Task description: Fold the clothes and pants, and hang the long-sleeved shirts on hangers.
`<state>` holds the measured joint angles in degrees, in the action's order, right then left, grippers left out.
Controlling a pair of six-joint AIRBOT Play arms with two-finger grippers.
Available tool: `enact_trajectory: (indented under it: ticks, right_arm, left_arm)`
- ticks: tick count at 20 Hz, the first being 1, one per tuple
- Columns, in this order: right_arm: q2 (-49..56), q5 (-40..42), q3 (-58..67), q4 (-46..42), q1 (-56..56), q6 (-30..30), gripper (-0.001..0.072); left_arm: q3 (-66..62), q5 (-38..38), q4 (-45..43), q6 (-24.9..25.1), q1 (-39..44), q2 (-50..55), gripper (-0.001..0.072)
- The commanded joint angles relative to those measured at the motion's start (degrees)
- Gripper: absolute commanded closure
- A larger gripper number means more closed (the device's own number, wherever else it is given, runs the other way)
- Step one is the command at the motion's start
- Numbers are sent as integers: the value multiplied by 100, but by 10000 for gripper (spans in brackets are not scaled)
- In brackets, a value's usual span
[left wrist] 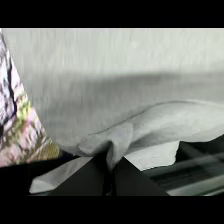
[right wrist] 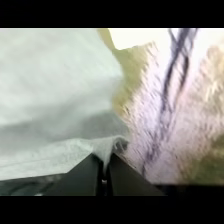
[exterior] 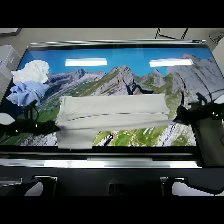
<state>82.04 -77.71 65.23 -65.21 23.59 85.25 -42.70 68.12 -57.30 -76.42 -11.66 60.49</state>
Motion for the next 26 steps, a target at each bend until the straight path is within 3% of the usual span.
enact_trajectory:
  ticks: [1, 7, 11, 13, 14, 15, 16, 17, 20, 23, 26]
  right_arm:
    - [409, 420, 940, 131, -426, 417, 675]
    - [2070, 1104, 2433, 205, -828, 962, 673]
    - [2603, 1488, 2610, 634, -931, 984, 668]
    - [2649, 1502, 2616, 684, -986, 901, 553]
    - [2608, 1362, 2662, 686, -916, 835, 430]
    - [2533, 1191, 2723, 686, -774, 798, 236]
    - [2465, 1043, 2765, 686, -588, 603, 119]
    - [2426, 957, 2767, 686, -382, 289, 14]
    - [2667, 398, 2765, 776, -101, -55, -6]
    - [3060, 61, 2765, 1510, -203, -439, -5]
    - [3287, -57, 2765, 1757, -479, -431, 28]
  left_arm:
    - [-1303, -662, -2, -420, 221, 697, 682]
    - [-3650, -708, 35, -929, 507, 3108, 681]
    - [-4006, -662, 39, -1152, 640, 4004, 681]
    - [-4006, -542, 59, -1147, 673, 4170, 661]
    - [-4028, -468, 37, -1102, 629, 4151, 477]
    - [-4096, -348, 31, -1073, 533, 4109, 248]
    - [-4181, -184, 35, -1058, 415, 4052, 187]
    - [-4264, -7, 35, -1016, 306, 3967, 187]
    - [-4339, 142, 39, -964, 175, 3550, 187]
    - [-4339, 136, 146, -938, 264, 3121, 187]
    - [-4339, 15, 391, -883, 509, 2752, 190]
